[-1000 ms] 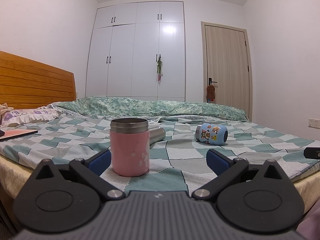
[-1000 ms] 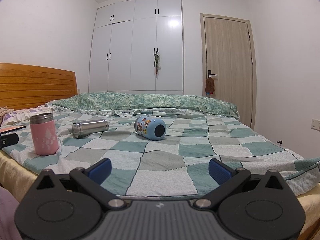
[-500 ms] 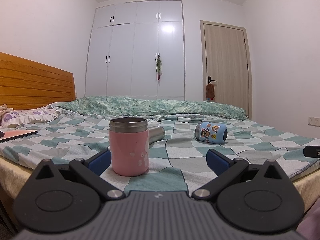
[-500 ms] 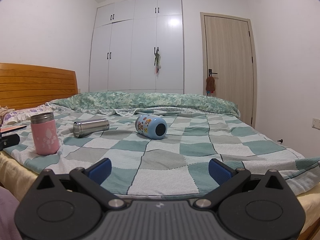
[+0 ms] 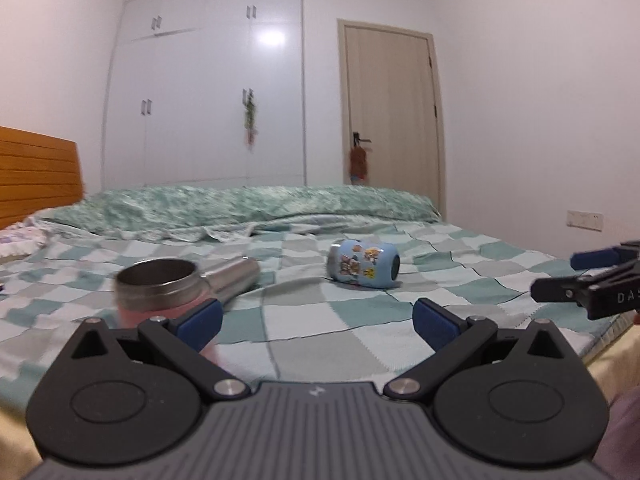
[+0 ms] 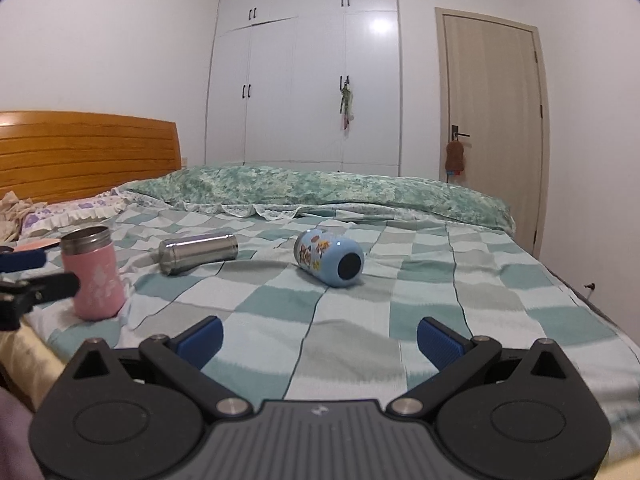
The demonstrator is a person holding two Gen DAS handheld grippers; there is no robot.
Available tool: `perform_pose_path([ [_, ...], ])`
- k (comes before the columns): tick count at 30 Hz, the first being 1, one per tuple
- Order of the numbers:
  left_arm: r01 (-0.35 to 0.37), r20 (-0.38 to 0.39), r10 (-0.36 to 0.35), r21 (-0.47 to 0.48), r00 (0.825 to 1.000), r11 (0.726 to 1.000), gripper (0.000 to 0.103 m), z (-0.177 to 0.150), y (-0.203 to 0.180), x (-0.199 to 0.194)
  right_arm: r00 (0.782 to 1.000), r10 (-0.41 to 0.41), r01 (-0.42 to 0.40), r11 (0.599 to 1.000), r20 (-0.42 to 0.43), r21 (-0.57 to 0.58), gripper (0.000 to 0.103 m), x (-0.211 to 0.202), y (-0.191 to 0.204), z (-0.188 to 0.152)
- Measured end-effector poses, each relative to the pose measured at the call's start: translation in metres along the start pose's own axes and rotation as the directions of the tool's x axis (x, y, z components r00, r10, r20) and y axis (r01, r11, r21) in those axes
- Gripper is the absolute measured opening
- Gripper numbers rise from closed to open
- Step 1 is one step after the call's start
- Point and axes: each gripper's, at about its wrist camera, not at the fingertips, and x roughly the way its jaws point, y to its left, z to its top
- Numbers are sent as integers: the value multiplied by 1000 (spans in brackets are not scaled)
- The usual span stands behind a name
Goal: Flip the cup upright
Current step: 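Move the right tool to the lying blue sticker cup and close around it, then lift the blue cup with the right gripper and rotate it toward upright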
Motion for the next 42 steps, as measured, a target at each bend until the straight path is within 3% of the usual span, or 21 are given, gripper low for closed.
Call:
perform_pose_path([
  [9, 100, -54, -96, 85, 994, 991, 103, 19, -7, 92, 999, -1, -1, 998, -32, -70, 103, 70, -9, 36],
  [15, 171, -111, -159, 108, 981, 979, 103, 33, -5, 155, 997, 1, -9, 995, -73, -98, 103, 124, -20, 61],
  [23, 210, -151, -187, 155, 971, 965, 103, 39, 16, 214, 988, 14, -37, 988, -152, -148, 103, 204, -23, 94],
  [29, 220, -189, -182, 207, 965, 953, 103, 47, 41, 255, 970, 31, -78, 979, -239, -186, 103, 269, -16, 108],
  [36, 248, -278, -173, 266, 945, 931, 103, 58, 53, 299, 937, -27, -86, 949, -348, -304, 103, 337, -1, 112],
  [39, 257, -333, -165, 258, 929, 931, 103, 59, 56, 318, 920, -18, -111, 946, -391, -304, 103, 356, -1, 111],
  [42, 253, -336, -154, 275, 929, 928, 103, 58, 59, 327, 907, -11, -137, 938, -422, -318, 103, 371, 1, 110],
])
